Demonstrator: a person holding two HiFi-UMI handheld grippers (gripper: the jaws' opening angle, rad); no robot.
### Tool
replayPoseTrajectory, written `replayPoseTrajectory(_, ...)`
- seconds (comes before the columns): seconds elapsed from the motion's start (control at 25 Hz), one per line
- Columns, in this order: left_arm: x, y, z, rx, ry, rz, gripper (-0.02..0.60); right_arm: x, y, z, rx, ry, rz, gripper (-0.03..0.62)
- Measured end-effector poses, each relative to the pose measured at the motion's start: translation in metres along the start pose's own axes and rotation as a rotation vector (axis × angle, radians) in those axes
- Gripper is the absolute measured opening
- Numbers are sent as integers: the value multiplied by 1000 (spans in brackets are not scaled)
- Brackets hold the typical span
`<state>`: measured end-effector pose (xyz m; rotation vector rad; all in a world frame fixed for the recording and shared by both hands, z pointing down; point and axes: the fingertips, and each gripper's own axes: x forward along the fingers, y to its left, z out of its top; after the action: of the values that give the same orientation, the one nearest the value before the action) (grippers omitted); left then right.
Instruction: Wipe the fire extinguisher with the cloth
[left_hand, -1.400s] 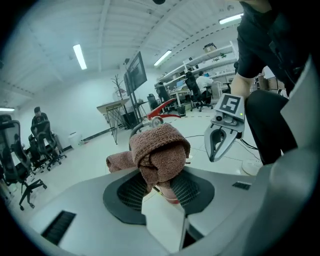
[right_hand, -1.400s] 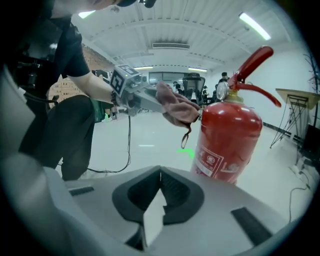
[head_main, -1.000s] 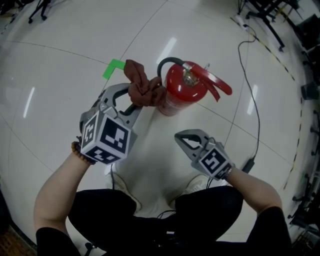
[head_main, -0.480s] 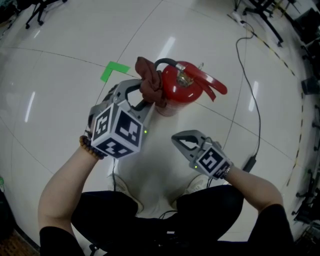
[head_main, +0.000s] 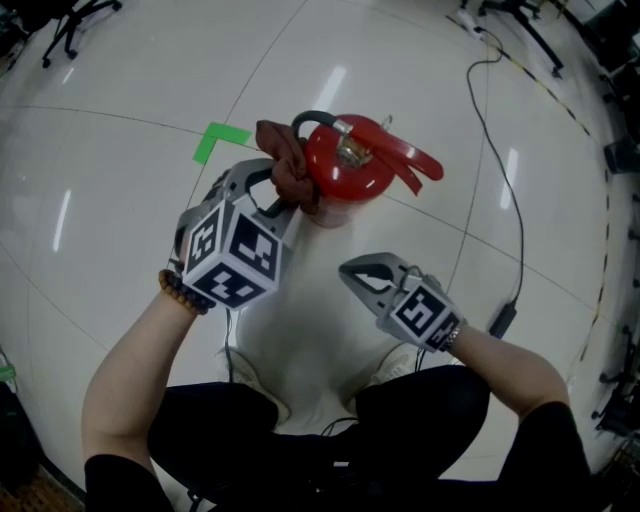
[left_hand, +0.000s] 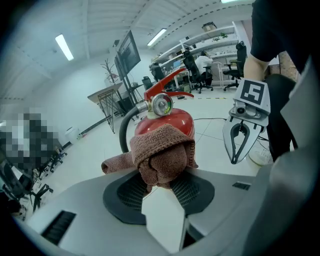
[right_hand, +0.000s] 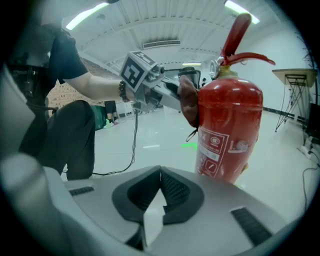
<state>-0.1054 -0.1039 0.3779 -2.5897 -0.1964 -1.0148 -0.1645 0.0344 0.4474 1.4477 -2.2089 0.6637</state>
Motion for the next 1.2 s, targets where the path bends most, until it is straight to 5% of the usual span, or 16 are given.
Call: replayPoseTrajectory(1.2,108,-55,-110,-28,228,-90,137,-14,-27,-4,113,-60,-43,2)
